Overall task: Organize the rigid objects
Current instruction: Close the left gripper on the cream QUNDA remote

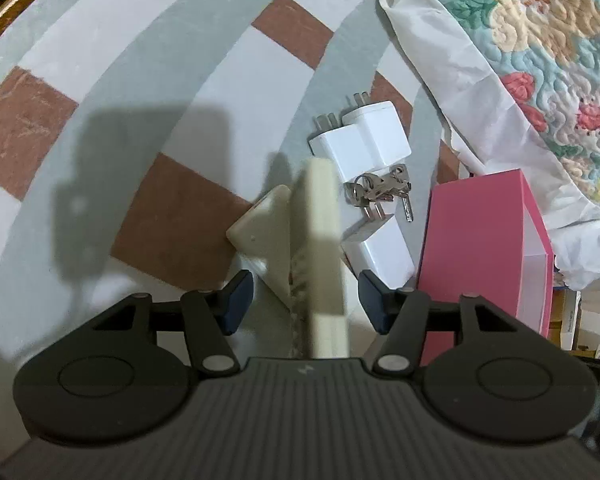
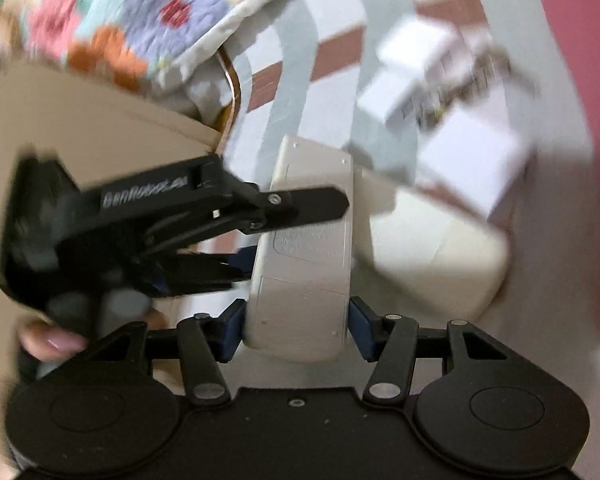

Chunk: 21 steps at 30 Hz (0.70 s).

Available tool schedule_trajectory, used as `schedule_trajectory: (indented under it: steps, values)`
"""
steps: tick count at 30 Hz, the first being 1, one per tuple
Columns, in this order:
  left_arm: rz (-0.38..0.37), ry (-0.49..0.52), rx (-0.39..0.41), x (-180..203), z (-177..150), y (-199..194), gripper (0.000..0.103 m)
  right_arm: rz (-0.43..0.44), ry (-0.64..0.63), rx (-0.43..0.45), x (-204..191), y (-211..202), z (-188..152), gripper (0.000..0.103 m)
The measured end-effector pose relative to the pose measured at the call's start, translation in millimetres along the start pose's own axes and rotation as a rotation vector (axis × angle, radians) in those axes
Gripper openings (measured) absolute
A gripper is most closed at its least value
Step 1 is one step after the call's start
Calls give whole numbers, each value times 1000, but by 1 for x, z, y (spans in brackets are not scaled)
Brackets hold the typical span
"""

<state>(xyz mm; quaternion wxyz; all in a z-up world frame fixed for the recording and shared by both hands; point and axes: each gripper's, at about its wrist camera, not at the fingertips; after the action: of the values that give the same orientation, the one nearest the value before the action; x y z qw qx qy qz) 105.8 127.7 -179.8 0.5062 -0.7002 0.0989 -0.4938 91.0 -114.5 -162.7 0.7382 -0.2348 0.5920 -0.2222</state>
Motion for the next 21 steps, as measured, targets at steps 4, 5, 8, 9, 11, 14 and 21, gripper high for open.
schedule_trajectory:
  steps: [4,5,8,9,11,14,21]
  values:
    - [-4,24,-16,0,-4,3,42,-24,-1,11,7,3,-15,58]
    - [-8,28,-26,1,-6,4,38,-28,-8,8,6,3,-18,58]
    - [-7,73,-33,8,-13,7,26,-35,-10,14,5,0,-23,58]
    - [5,99,-26,11,-15,7,23,-65,-39,14,3,1,-21,58]
    - [53,156,-20,18,-21,9,16,-169,-155,13,-7,-1,-24,60]
    - [71,177,-19,20,-27,9,16,-308,-331,8,-28,-1,-32,65]
    - [148,208,4,25,-35,5,16,-470,-654,-21,-70,-2,-53,76]
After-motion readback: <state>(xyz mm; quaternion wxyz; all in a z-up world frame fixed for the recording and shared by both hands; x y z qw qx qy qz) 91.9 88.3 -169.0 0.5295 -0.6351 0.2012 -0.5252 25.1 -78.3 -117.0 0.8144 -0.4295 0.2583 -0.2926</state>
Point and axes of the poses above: each gripper's, at about its wrist camera, not at the fingertips, and y roughly the way its jaws point, x to its right, z to its top, and after that the axes turned 11 degrees about -y, right-handed
